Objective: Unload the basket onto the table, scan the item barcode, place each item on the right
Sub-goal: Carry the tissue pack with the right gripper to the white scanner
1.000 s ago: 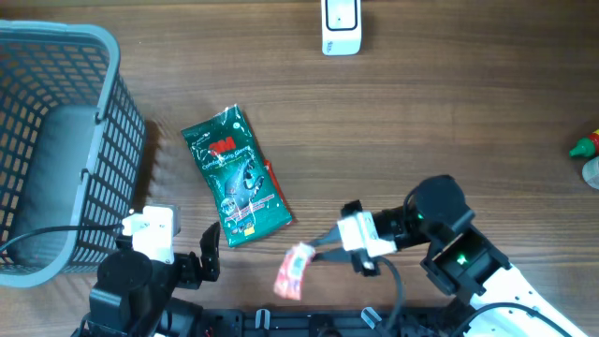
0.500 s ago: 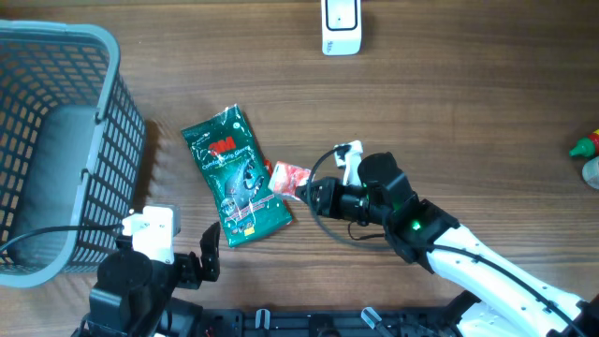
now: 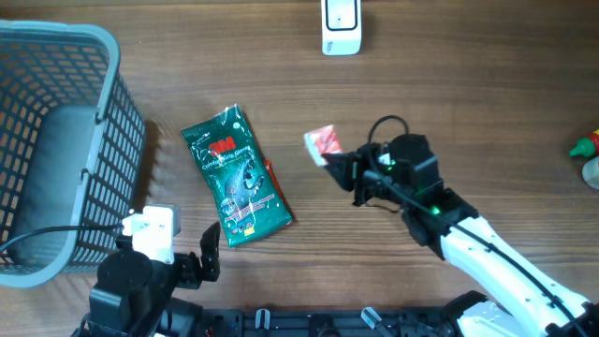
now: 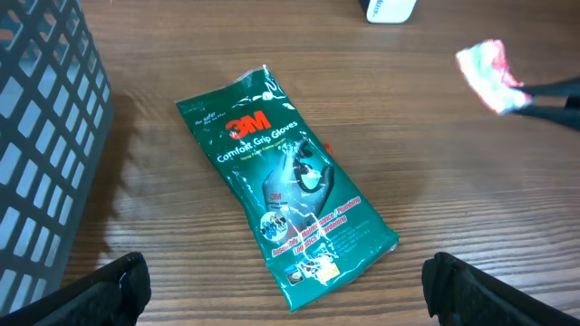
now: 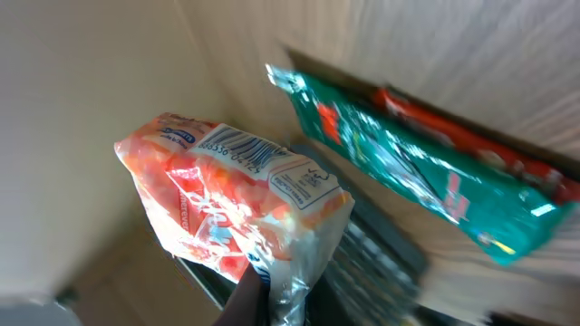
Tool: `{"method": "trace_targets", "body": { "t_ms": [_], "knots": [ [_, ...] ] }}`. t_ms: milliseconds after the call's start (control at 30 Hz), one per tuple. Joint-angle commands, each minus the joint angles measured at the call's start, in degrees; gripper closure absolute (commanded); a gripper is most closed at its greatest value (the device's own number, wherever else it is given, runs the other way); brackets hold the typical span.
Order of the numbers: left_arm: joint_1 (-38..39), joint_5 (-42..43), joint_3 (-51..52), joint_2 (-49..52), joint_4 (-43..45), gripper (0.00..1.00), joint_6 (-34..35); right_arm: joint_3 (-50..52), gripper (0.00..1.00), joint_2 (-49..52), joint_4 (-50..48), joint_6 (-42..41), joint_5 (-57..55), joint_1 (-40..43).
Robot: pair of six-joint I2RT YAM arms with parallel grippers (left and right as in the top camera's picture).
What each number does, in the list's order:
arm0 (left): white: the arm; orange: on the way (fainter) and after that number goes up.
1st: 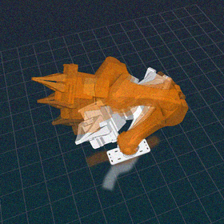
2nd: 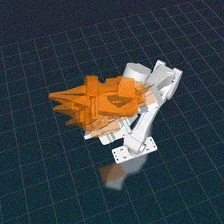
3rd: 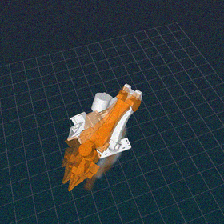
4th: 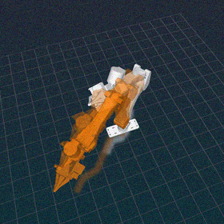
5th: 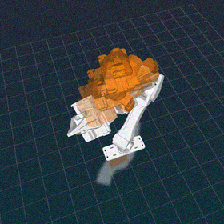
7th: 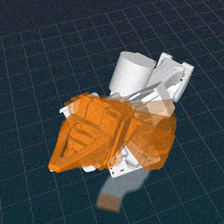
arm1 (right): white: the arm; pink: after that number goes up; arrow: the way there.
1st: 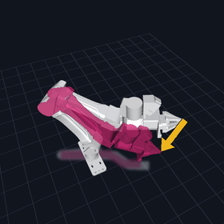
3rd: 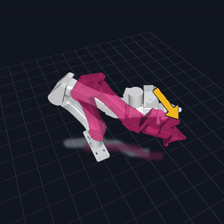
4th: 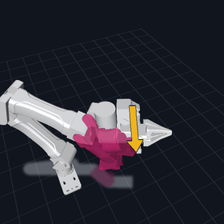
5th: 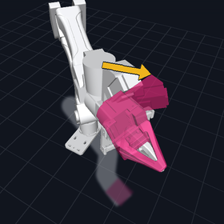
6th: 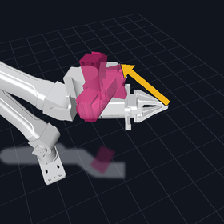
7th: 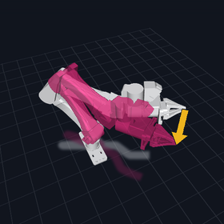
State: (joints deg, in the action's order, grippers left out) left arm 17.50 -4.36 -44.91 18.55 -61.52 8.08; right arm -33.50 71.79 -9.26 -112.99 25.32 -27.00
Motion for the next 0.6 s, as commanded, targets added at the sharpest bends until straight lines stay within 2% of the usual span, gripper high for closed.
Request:
{"method": "trace_targets", "body": {
  "t_ms": [0,200,300,367,567],
  "knots": [
    [-0.26,0.48,-0.44,0.00,0.11,0.00,0.33,-0.28,0.93,0.59,-3.04,-5.68,-3.91,2.71],
    [-0.26,0.48,-0.44,0.00,0.13,0.00,0.33,-0.33,0.94,9.35,-20.87,-5.70,-7.56,5.73],
    [-0.26,0.48,-0.44,0.00,0.13,0.00,0.33,-2.82,0.95,18.23,-30.03,-5.70,-7.54,6.97],
    [-0.26,0.48,-0.44,0.00,0.13,0.00,0.33,-6.45,0.95,22.93,-32.13,-5.70,-7.52,7.37],
    [-0.26,0.48,-0.44,0.00,0.13,0.00,0.33,-26.16,0.94,40.79,-31.56,-5.66,-7.32,8.28]
  ]
}}
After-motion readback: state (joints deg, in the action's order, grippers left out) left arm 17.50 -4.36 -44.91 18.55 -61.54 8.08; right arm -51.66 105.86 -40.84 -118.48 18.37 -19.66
